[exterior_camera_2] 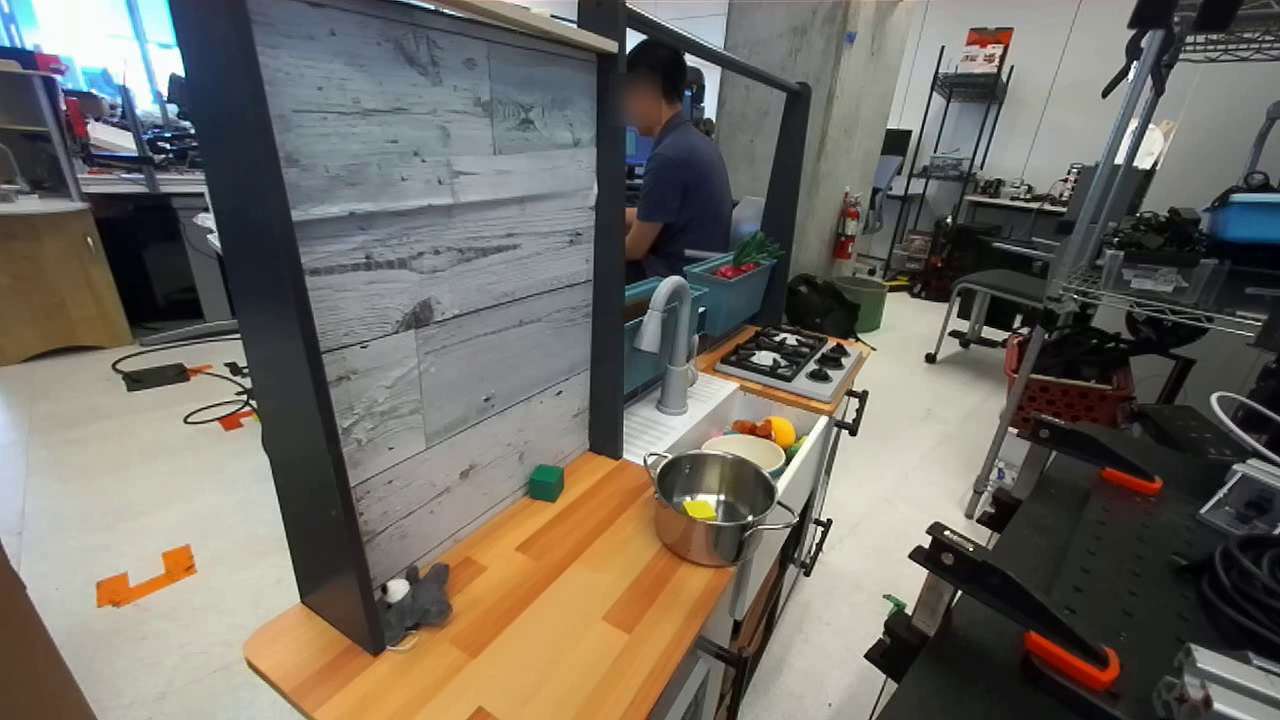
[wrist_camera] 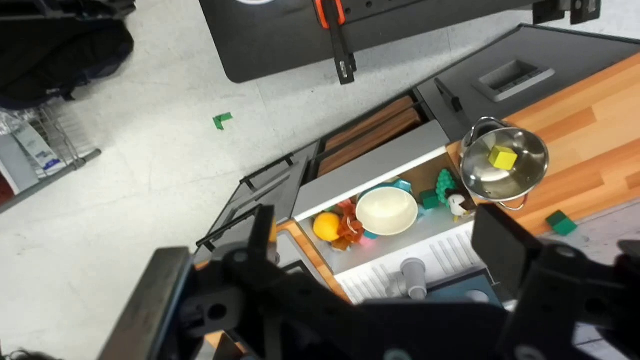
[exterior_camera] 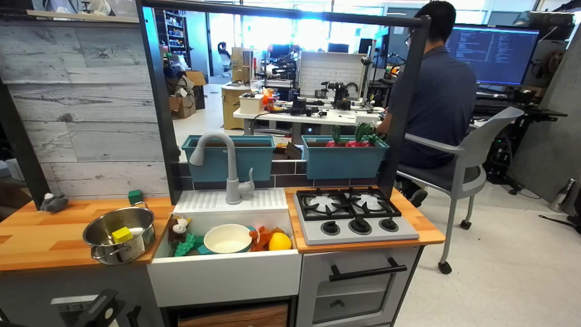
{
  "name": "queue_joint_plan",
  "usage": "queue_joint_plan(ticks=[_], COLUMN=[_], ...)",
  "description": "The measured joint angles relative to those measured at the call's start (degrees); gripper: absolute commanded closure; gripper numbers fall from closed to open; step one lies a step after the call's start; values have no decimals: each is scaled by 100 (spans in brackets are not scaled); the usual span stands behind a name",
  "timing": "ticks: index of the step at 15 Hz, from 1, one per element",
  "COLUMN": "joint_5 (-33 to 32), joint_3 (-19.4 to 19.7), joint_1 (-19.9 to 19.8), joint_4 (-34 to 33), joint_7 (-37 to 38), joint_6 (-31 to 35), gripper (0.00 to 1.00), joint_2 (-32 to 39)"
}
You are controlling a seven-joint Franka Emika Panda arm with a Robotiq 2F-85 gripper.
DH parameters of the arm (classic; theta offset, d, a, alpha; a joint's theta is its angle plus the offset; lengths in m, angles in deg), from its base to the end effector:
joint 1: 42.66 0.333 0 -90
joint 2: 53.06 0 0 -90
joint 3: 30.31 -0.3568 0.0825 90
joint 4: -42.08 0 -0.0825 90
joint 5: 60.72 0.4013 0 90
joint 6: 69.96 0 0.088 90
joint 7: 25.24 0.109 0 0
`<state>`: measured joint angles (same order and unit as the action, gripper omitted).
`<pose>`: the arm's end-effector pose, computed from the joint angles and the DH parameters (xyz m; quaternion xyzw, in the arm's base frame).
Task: Move the pot
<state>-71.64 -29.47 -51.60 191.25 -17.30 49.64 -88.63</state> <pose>0.3527 -0.0710 0.4877 0.9893 -0.1099 0.0511 0.0816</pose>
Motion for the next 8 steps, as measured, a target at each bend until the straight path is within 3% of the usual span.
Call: queue_joint_plan(ticks=[4,8], joint_5=[-53,-339], joint_3=[-99,-321], joint_1=[68,179], joint_4=[32,-358], joint_7=[-83,-125], joint_6=[732,970], gripper=[0,0], joint_2=[526,1438])
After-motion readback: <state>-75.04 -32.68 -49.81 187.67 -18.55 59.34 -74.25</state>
